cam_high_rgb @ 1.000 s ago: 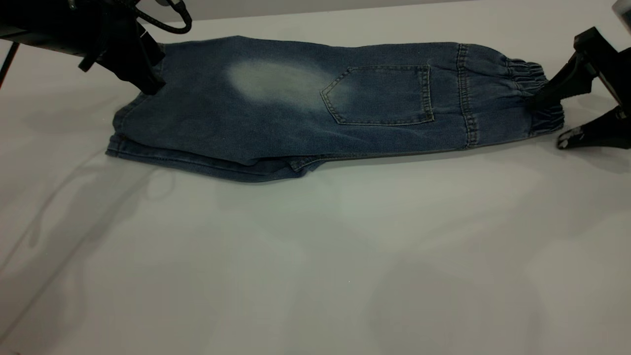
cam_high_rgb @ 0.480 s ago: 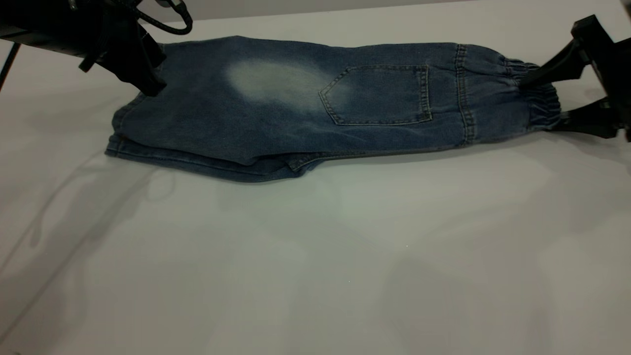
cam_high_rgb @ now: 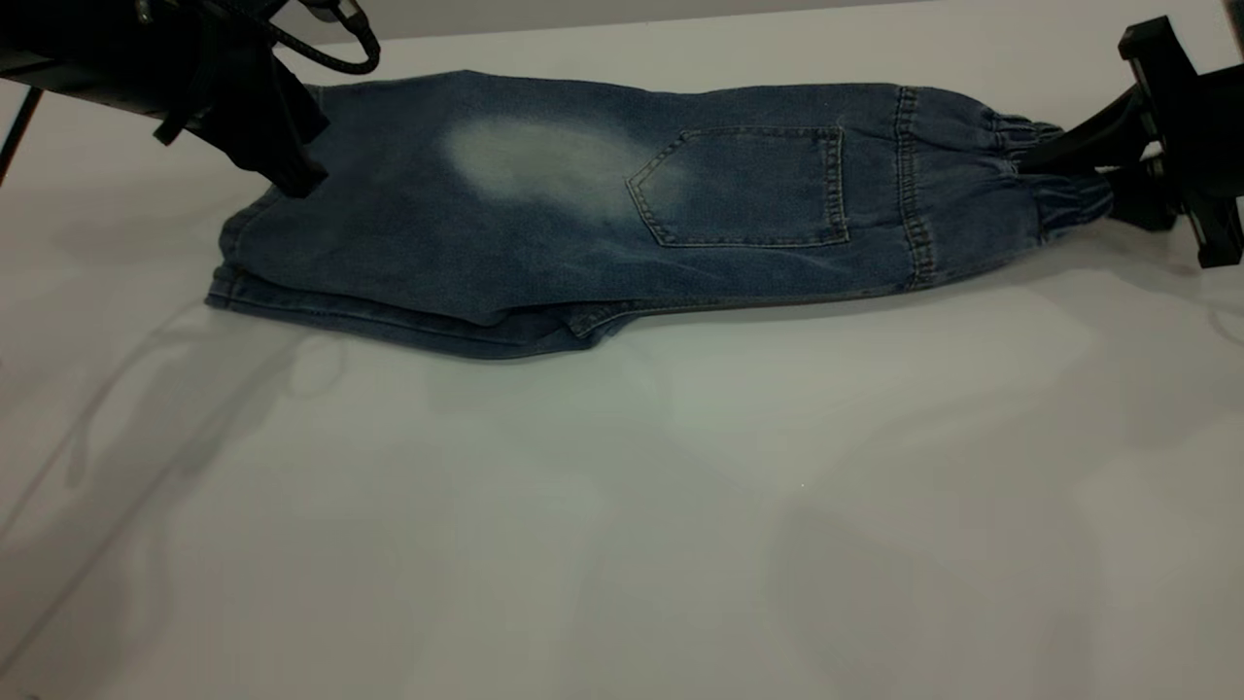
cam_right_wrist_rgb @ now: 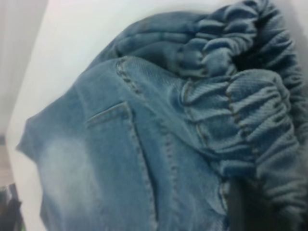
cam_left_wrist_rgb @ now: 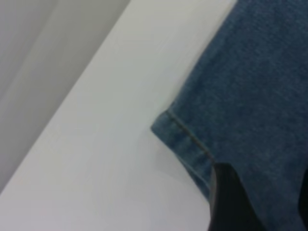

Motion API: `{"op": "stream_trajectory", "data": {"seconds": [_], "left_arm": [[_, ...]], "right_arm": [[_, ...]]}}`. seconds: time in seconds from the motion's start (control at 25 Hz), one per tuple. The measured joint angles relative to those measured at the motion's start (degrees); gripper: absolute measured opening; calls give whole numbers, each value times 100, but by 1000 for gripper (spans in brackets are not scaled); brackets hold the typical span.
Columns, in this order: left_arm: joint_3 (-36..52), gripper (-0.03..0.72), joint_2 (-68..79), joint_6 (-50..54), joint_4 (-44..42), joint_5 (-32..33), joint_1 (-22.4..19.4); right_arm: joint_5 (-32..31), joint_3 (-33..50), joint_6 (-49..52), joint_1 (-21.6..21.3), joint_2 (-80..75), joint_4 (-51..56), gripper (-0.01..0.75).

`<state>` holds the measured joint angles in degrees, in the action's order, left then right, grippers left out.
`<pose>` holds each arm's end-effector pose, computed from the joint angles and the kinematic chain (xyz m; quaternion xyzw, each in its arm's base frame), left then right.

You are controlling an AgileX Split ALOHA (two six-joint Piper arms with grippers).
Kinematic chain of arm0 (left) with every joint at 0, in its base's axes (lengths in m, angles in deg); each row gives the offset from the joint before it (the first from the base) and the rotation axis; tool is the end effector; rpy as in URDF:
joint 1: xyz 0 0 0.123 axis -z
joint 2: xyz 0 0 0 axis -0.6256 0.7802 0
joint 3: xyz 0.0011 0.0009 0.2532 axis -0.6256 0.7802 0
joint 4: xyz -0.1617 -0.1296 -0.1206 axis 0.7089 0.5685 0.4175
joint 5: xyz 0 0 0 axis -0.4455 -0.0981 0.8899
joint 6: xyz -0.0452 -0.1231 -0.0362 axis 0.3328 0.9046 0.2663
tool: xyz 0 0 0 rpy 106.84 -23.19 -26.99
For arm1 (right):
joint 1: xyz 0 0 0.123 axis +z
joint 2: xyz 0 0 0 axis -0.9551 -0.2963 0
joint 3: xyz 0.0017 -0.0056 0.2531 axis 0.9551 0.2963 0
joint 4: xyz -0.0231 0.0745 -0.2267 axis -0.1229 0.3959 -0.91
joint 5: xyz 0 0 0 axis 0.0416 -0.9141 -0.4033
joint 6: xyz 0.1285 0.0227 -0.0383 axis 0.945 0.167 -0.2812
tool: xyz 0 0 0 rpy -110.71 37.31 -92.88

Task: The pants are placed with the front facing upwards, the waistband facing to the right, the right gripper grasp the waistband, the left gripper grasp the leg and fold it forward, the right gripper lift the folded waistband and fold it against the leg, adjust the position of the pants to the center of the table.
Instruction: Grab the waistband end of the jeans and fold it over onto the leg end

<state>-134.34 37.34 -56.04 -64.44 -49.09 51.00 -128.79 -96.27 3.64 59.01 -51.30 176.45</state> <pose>0.3961 -0.0755 0.0447 0.4159 0.8058 0.1494 0.3942 0.3676 0.0167 -0.0133 0.2406 0.8461 0.4402 0.1801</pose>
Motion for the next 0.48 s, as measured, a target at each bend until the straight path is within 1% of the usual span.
{"op": "stream_trajectory", "data": {"seconds": [0.08,0.24,0.36,0.48], "left_arm": [[0,328,0,48,-7,191,52],[0,328,195,252,-56,453,181],[0,328,421,259,-50,388,330],[-18,328,659,254,-56,158,525]], "right_arm": [[-267,0,-148,0,0,5,50],[-1157,-183,-225,0,30,-4,50],[-1736,-380,-212,11,121,-9,50],[-1945,-524,-153,11,320,-17,50]]}}
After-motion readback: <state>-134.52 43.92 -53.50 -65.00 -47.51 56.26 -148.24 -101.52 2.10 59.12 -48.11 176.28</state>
